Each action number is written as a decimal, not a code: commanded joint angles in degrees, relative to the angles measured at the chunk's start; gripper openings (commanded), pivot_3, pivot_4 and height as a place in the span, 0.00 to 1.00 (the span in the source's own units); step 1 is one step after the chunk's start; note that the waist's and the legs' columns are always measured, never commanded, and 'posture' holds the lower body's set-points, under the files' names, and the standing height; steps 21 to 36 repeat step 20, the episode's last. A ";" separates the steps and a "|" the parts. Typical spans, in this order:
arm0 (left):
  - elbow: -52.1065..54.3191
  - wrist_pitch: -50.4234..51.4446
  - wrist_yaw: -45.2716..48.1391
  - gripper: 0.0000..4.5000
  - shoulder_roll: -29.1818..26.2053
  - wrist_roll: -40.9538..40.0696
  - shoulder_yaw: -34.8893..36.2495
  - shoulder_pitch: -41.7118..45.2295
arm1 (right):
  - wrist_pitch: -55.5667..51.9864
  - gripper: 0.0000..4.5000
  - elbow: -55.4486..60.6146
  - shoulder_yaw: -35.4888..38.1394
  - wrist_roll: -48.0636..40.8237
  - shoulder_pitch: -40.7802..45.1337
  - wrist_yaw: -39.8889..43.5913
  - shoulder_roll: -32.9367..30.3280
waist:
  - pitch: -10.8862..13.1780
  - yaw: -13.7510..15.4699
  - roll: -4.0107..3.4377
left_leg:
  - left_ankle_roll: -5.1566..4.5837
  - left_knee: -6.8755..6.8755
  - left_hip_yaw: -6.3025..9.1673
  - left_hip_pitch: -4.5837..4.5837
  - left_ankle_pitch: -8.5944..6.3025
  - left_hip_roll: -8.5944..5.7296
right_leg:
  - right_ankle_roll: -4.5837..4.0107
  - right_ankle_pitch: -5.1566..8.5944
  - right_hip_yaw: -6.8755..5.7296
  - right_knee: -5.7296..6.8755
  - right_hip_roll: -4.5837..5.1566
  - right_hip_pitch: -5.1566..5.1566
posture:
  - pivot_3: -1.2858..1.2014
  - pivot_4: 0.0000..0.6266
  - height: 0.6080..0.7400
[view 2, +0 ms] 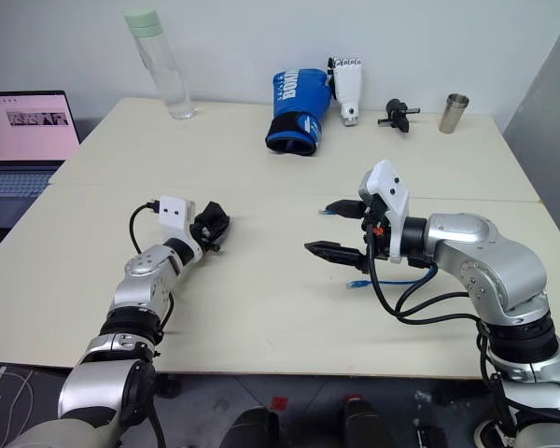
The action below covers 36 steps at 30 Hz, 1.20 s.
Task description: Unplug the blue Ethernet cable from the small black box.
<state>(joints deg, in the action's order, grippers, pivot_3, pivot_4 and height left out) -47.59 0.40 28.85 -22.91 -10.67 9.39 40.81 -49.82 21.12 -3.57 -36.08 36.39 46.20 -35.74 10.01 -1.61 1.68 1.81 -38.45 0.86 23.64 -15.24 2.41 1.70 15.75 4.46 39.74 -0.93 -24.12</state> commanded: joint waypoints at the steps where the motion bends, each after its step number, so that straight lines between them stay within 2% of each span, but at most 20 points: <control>1: 5.07 3.02 2.00 0.72 -2.38 -1.32 1.02 0.74 | 0.67 1.00 2.11 1.58 -0.87 -0.68 0.94 -1.21 | 0.00 0.01 0.00 | 0.00 -0.04 0.07 0.06 0.00 0.01 | 0.00 0.00 -0.08 0.00 0.00 -0.01 | 0.52 0.24 1.00; 4: 8.97 7.38 4.02 0.86 -4.75 -1.57 0.61 0.35 | 0.91 1.00 2.47 2.04 -1.30 -1.75 2.16 -2.48 | 0.00 0.01 0.00 | 0.00 -0.26 0.40 0.29 0.00 0.03 | -0.01 0.00 -0.39 0.01 0.00 -0.01 | 0.52 0.24 1.00; 7: 15.43 15.98 11.58 0.99 -11.47 -1.02 -2.19 0.70 | -0.38 1.00 3.24 4.40 -3.05 -2.78 4.20 -5.94 | 0.01 -0.05 -0.01 | 0.00 -0.29 0.44 0.29 0.00 0.01 | -0.01 0.00 -0.41 0.05 0.00 0.01 | 0.52 0.24 1.00; 10: 20.56 24.02 22.03 0.99 -19.03 -1.88 -5.23 1.47 | -2.06 1.00 3.00 7.48 -5.37 -3.31 6.79 -10.63 | 0.02 -0.15 -0.03 | 0.00 -0.29 0.47 0.29 0.00 0.00 | -0.04 0.02 -0.45 0.05 -0.01 0.01 | 0.52 0.24 1.00; 16: 27.72 25.40 41.74 0.99 -30.43 -5.05 -7.57 1.52 | -4.24 1.00 -0.08 10.75 -6.03 -3.84 9.36 -18.31 | 0.04 -0.07 -0.06 | 0.00 -0.29 0.49 0.25 0.00 0.02 | -0.16 0.11 -0.52 0.09 -0.01 0.04 | 0.52 0.24 1.00; 20: 27.11 25.42 46.01 0.99 -32.23 -5.25 -8.12 3.07 | -3.46 1.00 -1.57 11.83 -5.12 -5.70 8.87 -19.64 | 0.04 -0.07 -0.06 | 0.00 -0.29 0.49 0.23 0.00 0.02 | -0.23 0.16 -0.52 0.11 -0.02 0.05 | 0.52 0.24 1.00; 36: 27.11 25.42 46.01 0.99 -32.23 -5.25 -8.12 3.07 | -3.46 1.00 -1.57 11.83 -5.12 -5.70 8.87 -19.64 | 0.04 -0.07 -0.06 | 0.00 -0.29 0.49 0.23 0.00 0.02 | -0.23 0.16 -0.52 0.11 -0.02 0.05 | 0.52 0.24 1.00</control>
